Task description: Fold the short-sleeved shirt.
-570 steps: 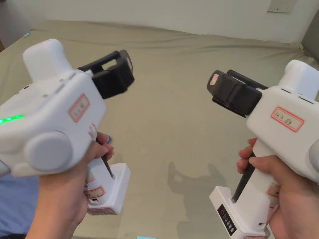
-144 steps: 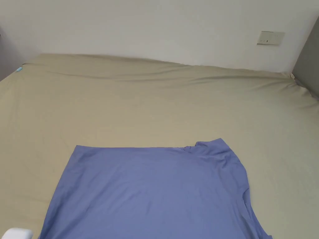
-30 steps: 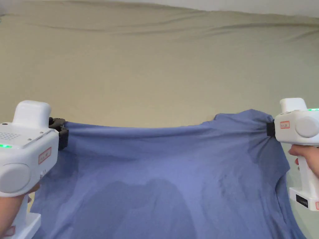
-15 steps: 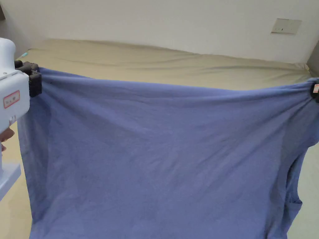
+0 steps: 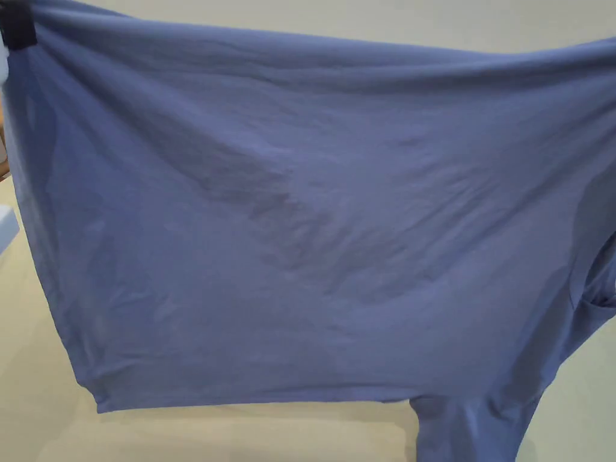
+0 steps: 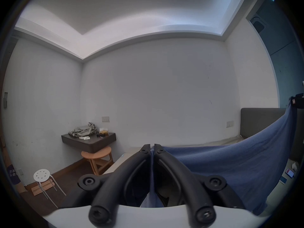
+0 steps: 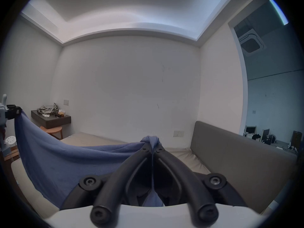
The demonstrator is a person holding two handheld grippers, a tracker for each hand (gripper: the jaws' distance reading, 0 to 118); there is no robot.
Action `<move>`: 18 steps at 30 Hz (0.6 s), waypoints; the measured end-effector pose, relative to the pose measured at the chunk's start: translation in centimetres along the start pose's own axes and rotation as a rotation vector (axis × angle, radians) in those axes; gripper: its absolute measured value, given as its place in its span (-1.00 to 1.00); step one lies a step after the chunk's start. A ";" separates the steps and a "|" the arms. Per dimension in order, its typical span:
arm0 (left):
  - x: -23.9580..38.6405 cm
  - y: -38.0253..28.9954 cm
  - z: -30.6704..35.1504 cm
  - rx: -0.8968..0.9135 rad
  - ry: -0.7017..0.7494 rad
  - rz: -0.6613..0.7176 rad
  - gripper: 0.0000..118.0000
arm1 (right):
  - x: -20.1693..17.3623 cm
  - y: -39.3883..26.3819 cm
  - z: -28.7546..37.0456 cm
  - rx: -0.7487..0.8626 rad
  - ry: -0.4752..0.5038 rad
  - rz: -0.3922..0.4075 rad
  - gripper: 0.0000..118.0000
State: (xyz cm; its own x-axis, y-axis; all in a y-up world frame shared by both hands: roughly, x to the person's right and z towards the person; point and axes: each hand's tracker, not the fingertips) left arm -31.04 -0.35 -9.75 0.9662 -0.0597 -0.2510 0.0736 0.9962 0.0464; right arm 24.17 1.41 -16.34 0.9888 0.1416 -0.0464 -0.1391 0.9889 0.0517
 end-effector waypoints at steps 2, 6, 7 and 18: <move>-0.3 1.4 -0.2 0.029 0.008 -0.014 -0.99 | 0.0 1.1 -0.1 0.025 -0.007 0.000 -1.00; -1.1 4.0 -1.6 0.051 -0.001 -0.004 -0.99 | 0.0 3.0 -0.8 0.069 -0.026 0.016 -1.00; -1.2 4.5 -2.2 0.051 -0.001 -0.002 -0.99 | -0.2 3.4 -1.1 0.079 -0.032 0.025 -1.00; 0.2 6.1 -10.5 0.025 0.009 -0.051 -0.99 | -1.8 3.4 -8.9 0.070 -0.083 0.083 -1.00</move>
State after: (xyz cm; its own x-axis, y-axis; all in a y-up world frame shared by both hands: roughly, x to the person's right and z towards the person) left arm -33.00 6.40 -19.63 0.9587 -0.1096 -0.2623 0.1290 0.9900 0.0578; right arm 21.42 4.86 -24.93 0.9754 0.2160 0.0431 -0.2197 0.9679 0.1220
